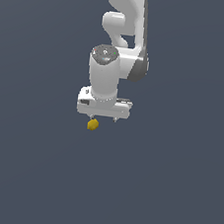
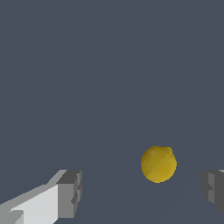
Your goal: Pick up the object and move it to a goal position.
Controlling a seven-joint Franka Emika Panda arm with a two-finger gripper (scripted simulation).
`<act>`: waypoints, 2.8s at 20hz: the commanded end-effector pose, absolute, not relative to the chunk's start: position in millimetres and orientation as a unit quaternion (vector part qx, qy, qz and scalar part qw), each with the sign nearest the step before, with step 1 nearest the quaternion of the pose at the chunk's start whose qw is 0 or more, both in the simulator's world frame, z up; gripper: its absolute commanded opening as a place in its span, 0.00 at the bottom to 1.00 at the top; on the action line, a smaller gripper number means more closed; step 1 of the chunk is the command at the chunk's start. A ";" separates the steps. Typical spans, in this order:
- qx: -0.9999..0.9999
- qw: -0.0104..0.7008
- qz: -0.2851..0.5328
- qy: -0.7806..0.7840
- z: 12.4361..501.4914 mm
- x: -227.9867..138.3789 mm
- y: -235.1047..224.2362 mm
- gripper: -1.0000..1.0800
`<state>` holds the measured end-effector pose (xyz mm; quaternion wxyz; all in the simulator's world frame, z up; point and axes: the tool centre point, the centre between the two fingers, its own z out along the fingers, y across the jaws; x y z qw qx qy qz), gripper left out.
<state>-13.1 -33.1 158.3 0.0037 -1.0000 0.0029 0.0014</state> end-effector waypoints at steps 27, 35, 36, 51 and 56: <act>-0.999 0.000 0.000 -0.046 58.0 -58.9 -91.6 0.96; -0.999 0.000 0.000 -0.047 29.3 -59.0 -91.9 0.96; -0.999 0.000 0.000 -0.047 28.5 -58.9 -92.0 0.96; -0.999 0.000 0.000 -0.047 30.8 -59.7 -93.0 0.00; -0.999 0.000 0.000 -0.047 42.3 -65.4 -95.8 0.00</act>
